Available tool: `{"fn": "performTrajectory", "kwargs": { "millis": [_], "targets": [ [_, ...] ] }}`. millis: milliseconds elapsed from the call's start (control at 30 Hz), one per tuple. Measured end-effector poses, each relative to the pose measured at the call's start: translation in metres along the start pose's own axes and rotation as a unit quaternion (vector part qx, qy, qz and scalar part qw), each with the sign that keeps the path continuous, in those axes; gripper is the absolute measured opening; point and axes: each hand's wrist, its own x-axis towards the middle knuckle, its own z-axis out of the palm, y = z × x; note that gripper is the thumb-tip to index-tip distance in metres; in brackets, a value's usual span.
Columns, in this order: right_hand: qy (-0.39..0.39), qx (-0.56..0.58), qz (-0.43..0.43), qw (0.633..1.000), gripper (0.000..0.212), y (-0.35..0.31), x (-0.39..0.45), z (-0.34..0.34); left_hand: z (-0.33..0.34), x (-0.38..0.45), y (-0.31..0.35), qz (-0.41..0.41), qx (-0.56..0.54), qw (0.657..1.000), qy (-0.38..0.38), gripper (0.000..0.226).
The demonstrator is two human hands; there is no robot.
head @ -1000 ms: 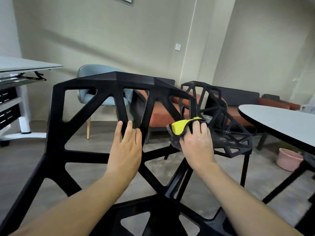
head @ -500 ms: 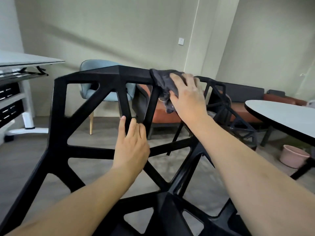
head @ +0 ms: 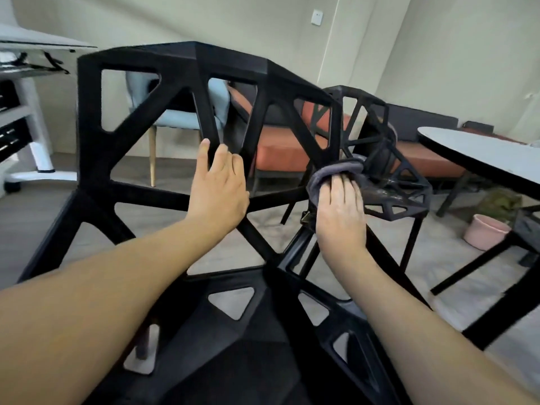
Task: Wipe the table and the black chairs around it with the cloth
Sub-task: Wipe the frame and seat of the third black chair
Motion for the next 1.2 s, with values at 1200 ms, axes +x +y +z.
{"fn": "performTrajectory", "kwargs": {
  "millis": [1200],
  "targets": [
    [0.042, 0.261, 0.143, 0.954, 0.042, -0.076, 0.004, -0.042, 0.042, -0.202, 0.024, -0.060, -0.187, 0.959, -0.205, 0.068]
  ]
}}
